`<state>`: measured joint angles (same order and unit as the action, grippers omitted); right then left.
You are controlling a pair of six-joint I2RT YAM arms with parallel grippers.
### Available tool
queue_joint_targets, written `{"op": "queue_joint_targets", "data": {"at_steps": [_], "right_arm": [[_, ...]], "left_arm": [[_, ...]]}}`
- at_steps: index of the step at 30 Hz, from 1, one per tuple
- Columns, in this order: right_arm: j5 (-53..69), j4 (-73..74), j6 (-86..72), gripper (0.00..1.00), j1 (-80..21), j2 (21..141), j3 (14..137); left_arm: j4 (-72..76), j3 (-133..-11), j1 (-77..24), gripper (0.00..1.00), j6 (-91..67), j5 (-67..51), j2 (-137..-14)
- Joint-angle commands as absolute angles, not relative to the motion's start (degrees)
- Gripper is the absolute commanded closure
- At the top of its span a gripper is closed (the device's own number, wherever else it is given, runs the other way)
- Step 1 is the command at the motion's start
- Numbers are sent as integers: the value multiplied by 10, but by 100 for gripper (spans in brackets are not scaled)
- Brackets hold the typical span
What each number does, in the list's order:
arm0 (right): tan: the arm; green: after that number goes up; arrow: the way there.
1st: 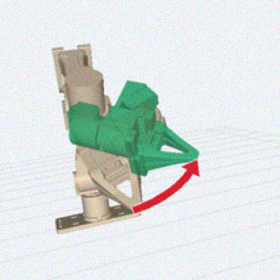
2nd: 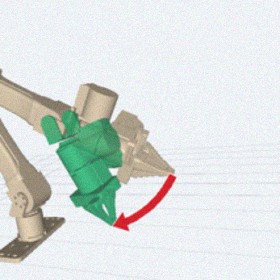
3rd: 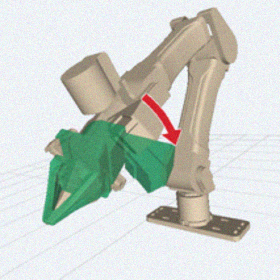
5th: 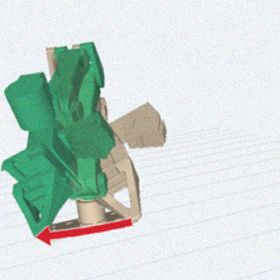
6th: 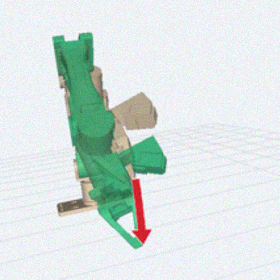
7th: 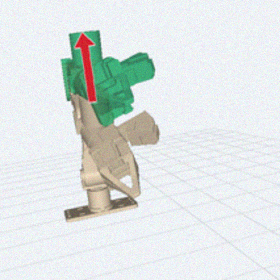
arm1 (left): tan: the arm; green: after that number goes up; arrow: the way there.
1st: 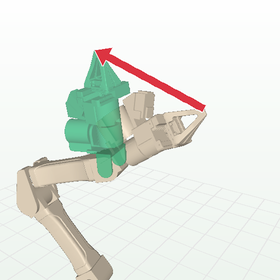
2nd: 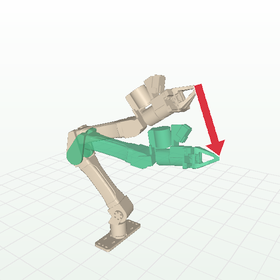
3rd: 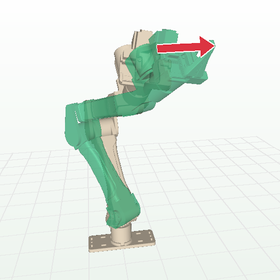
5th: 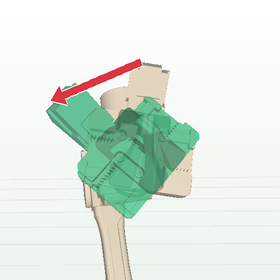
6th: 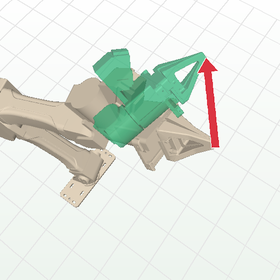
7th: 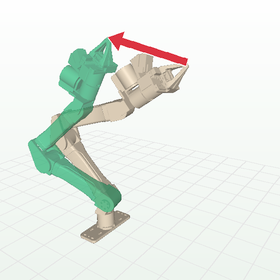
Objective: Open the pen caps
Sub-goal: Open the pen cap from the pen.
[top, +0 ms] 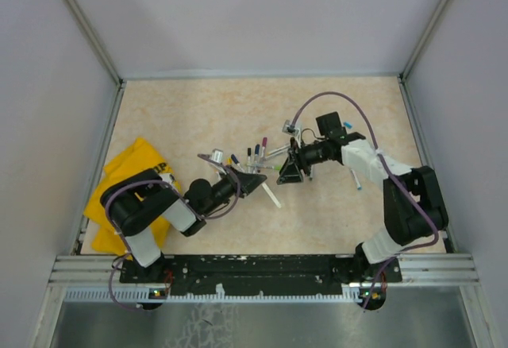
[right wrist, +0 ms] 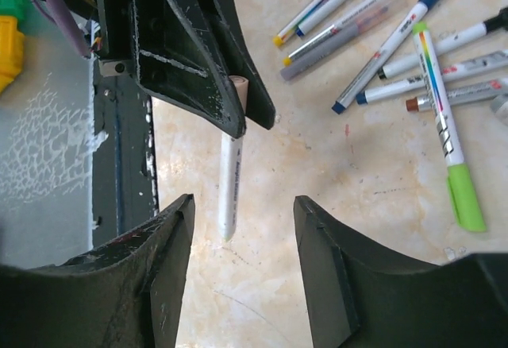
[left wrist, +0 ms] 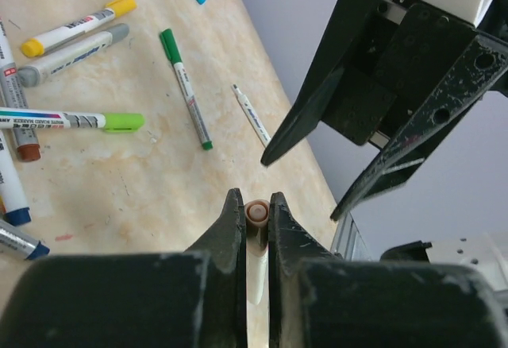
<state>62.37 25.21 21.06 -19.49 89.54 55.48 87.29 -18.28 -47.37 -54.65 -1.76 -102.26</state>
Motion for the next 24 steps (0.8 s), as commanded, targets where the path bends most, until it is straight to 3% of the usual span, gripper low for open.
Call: {"op": "queue_joint_targets", "data": {"at_steps": [1, 13, 19, 22, 24], "right_arm": [[646, 236, 240, 46, -205, 823, 544], [625, 132, 241, 38, -216, 684, 462], [566, 118, 305, 25, -310, 599, 421], [576, 46, 248, 24, -314, 602, 384], [554, 66, 289, 23, -314, 602, 368]], "left_arm": [[1025, -139, -475, 100, -513, -38, -960], [1011, -35, -475, 100, -421, -34, -793], [1025, -12, -475, 100, -396, -49, -749], [1025, -8, -475, 100, -391, -50, -735], [1025, -8, -475, 100, -388, -52, -728]]}}
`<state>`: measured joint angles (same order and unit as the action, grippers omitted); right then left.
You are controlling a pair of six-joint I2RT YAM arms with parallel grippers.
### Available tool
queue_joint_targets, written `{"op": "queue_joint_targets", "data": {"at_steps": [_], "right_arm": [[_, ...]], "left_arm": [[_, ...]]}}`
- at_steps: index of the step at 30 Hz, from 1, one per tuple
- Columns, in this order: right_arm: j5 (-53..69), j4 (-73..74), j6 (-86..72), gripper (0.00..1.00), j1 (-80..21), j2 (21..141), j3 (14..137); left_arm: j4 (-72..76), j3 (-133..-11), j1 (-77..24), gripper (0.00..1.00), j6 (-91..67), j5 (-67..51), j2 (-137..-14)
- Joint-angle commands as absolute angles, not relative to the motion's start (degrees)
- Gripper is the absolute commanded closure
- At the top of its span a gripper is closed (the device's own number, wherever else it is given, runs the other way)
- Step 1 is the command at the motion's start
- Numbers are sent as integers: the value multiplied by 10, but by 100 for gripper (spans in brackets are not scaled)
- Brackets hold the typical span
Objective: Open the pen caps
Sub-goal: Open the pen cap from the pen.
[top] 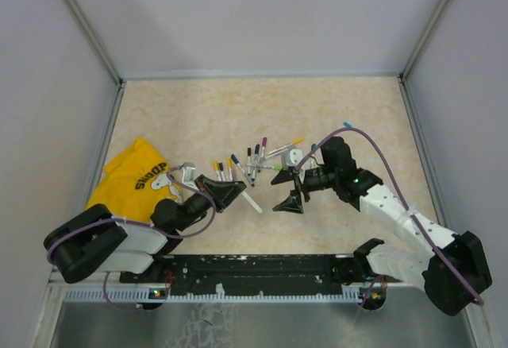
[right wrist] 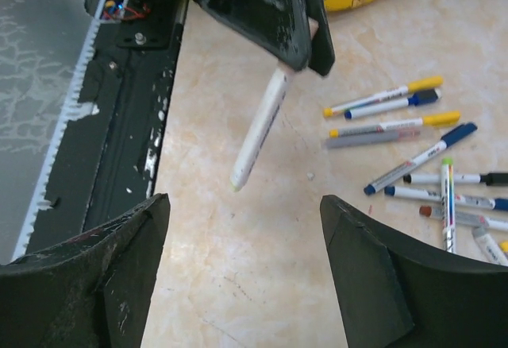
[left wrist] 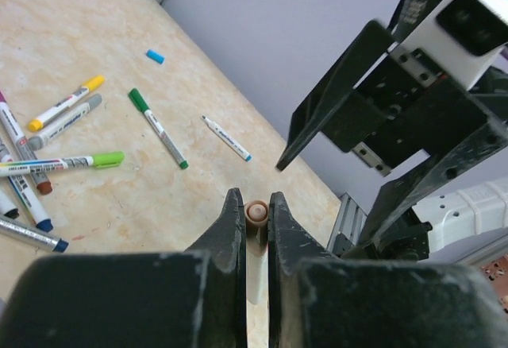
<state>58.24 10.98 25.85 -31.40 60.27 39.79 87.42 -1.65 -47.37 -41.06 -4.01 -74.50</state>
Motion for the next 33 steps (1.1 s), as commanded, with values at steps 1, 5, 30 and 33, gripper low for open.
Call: {"op": "queue_joint_targets", "data": {"at_steps": [1, 5, 30, 33], "right_arm": [[539, 68, 297, 23, -314, 602, 366], [568, 61, 268, 23, -315, 608, 367], [516, -1, 130, 26, -344, 686, 379], [512, -10, 121, 26, -347, 689, 377]], "left_arm": [[1025, -8, -474, 100, -387, -55, -725], [1025, -9, -474, 100, -381, -60, -720], [1025, -35, -475, 100, -365, -47, -749], [1025, -46, -475, 100, -368, -51, -758]]}}
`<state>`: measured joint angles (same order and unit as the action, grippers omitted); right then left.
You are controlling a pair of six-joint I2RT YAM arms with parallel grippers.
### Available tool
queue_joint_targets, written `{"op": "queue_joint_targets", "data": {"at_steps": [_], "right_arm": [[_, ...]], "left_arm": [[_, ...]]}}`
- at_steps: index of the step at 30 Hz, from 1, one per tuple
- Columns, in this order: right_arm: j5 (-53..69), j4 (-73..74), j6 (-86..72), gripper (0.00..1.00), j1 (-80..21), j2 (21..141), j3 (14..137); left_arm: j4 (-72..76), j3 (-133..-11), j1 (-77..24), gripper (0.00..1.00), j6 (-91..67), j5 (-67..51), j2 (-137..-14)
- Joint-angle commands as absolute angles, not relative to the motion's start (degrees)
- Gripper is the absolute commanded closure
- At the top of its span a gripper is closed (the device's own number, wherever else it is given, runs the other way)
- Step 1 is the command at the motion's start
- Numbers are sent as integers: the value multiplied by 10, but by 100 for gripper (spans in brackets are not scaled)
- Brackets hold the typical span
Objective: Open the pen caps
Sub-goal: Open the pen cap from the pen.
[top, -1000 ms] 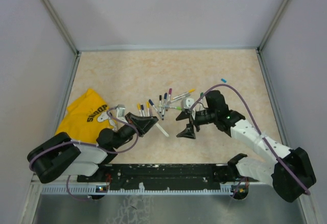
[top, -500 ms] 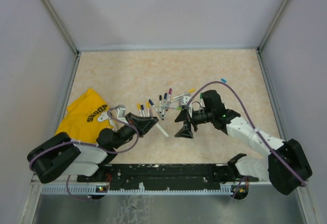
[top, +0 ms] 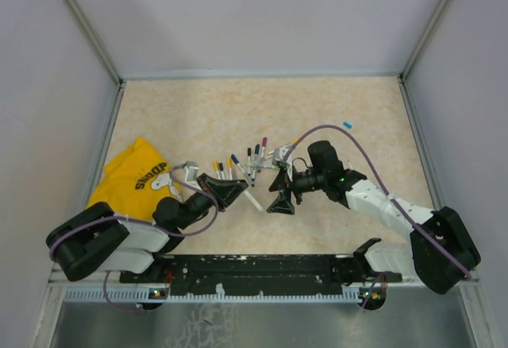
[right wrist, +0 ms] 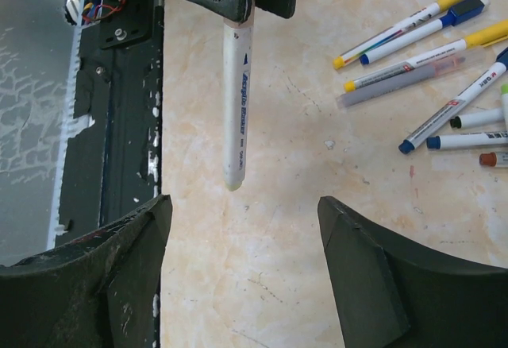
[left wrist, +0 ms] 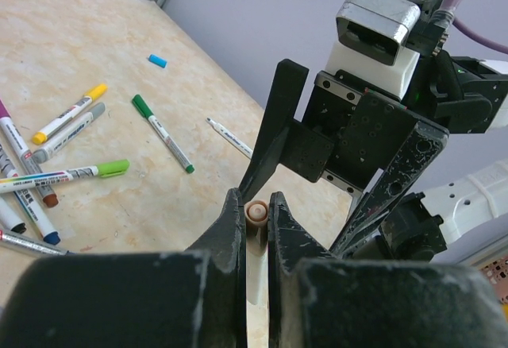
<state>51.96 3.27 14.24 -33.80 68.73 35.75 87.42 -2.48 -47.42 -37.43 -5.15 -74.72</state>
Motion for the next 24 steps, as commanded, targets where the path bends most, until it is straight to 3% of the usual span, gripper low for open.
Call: {"op": "queue_joint_targets", "data": {"at_steps": [1, 14, 19, 22, 24], "right_arm": [[510, -15, 117, 26, -348, 690, 376], [426, -130, 27, 33, -391, 725, 351], [441, -151, 41, 56, -403, 725, 342], [453, -148, 48, 88, -403, 724, 343], [468, -142, 56, 99, -403, 724, 345]], "left_arm": [[1025, -49, -475, 100, -369, -52, -761], [1025, -100, -487, 100, -397, -72, -811], [1025, -105, -490, 100, -398, -73, -816], [1025, -101, -490, 100, -395, -67, -809], [1026, -99, -490, 100, -390, -58, -802]]}}
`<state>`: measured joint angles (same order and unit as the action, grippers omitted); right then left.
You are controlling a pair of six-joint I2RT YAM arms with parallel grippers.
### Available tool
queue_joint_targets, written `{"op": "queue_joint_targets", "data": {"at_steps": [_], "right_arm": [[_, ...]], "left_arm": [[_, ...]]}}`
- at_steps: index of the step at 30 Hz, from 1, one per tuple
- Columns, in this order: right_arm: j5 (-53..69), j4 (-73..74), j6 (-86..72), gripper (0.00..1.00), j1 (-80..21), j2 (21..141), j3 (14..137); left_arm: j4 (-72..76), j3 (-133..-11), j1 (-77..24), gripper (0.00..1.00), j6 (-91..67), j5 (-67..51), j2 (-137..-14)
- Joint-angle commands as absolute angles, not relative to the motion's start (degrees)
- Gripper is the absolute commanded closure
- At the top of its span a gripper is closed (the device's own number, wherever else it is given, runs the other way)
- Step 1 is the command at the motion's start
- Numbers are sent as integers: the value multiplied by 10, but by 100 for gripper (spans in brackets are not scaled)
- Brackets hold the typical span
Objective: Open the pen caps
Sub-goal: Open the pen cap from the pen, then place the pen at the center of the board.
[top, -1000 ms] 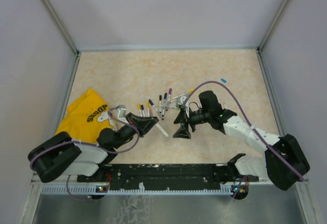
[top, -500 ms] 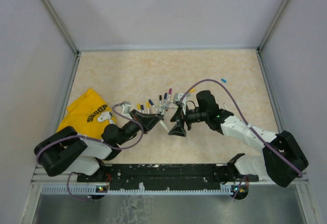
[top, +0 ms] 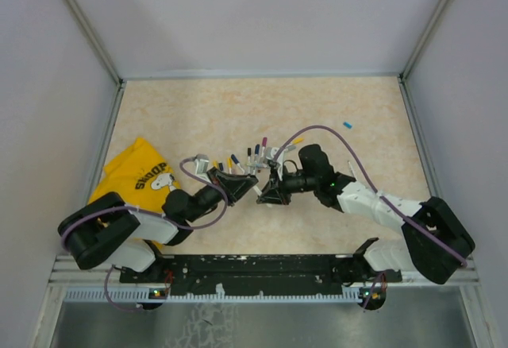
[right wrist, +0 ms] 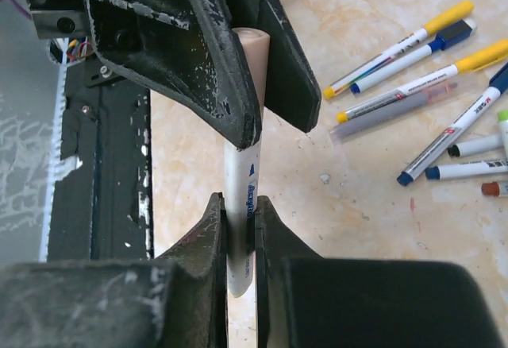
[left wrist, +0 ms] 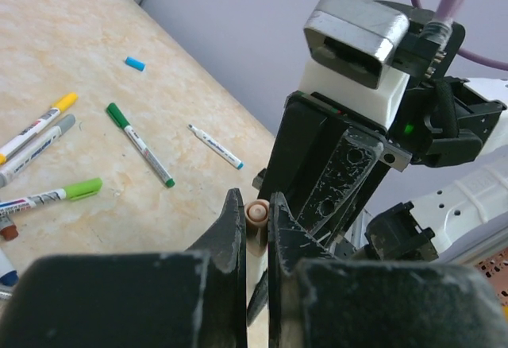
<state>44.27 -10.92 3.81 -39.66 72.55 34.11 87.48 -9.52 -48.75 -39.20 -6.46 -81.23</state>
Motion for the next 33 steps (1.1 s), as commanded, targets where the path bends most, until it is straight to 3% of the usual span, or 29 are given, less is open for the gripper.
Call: {"op": "queue_joint_targets", "data": {"at_steps": [1, 7, 14, 20, 27, 33], "right_arm": [[477, -137, 61, 100, -403, 723, 346], [499, -106, 74, 100, -403, 720, 356], [515, -76, 84, 100, -403, 727, 368], [514, -51, 100, 100, -390, 723, 376], [476, 122, 238, 100, -346, 696, 428], [471, 270, 297, 100, -235, 668, 489]], "left_arm": [[1026, -97, -490, 100, -387, -50, -798], [1023, -93, -467, 100, -336, 9, -737], [961, -95, -344, 100, -392, -17, -650], [902, -82, -315, 100, -382, -13, -583], [775, -53, -308, 100, -368, -5, -473], [589, -44, -308, 100, -370, -7, -376]]}}
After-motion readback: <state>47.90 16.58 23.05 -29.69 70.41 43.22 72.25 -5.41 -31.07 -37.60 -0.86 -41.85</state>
